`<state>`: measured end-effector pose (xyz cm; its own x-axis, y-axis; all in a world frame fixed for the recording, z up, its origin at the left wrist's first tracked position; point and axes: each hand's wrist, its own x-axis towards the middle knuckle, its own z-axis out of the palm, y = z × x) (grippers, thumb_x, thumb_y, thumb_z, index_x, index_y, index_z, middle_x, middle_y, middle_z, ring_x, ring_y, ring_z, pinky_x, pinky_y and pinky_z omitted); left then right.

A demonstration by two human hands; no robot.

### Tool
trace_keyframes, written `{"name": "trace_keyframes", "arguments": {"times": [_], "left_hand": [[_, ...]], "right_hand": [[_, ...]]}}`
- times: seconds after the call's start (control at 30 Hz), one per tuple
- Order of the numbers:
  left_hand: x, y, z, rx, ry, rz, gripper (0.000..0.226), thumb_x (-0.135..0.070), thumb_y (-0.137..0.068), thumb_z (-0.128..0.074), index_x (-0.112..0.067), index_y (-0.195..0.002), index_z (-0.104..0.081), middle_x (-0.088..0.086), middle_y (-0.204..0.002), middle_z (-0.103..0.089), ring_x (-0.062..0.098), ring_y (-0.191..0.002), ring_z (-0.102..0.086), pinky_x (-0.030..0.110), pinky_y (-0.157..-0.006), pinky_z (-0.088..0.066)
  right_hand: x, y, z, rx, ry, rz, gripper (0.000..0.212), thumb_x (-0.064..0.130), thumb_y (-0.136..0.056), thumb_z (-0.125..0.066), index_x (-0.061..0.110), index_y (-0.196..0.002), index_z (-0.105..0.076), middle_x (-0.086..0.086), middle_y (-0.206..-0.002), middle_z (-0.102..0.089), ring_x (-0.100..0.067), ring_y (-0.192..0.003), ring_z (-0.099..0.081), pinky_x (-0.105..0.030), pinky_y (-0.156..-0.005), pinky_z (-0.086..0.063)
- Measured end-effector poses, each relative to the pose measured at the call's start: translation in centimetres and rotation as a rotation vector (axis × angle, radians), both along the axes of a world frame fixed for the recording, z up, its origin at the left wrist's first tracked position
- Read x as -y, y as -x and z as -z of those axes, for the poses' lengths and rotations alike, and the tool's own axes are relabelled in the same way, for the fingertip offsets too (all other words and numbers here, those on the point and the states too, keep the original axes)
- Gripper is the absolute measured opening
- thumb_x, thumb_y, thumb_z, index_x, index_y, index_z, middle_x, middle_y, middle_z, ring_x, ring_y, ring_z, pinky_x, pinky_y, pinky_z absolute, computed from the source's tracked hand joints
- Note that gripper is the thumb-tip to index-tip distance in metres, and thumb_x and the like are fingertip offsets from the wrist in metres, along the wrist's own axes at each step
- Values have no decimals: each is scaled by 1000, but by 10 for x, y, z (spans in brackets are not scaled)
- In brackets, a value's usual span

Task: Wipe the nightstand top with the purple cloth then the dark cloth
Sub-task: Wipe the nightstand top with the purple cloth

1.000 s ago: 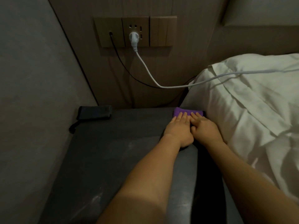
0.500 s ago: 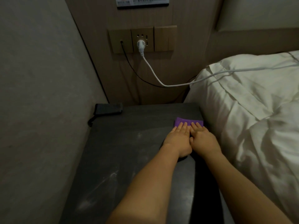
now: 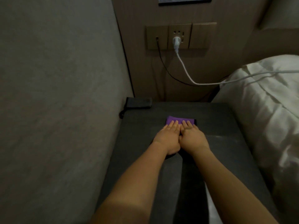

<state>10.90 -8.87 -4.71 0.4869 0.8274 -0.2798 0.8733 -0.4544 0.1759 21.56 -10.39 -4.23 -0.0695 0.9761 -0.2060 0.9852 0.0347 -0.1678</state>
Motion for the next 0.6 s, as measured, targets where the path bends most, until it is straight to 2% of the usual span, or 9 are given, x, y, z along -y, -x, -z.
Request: {"name": "trace_keyframes", "arguments": {"times": [0.37,0.6], "left_hand": [[-1,134,-3,-26,-2,-217,71,-22,-97,-38,-6,-155,-2,10,-164,1,20,-152,1,32,-124,-3],[1,154,-3,-43,13,-274,71,-24,-98,-38,-7,-155,0,9,-164,3,20,-152,1,31,-123,-1]], "right_hand": [[-24,132,1,-69,-5,-212,56,25,-97,-32,9,-149,-24,-9,-159,-20,-22,-148,-16,-35,-121,-12],[-29,155,3,-75,-2,-252,54,25,-98,-32,8,-149,-25,-9,-159,-21,-22,-148,-17,-36,-121,-13]]}}
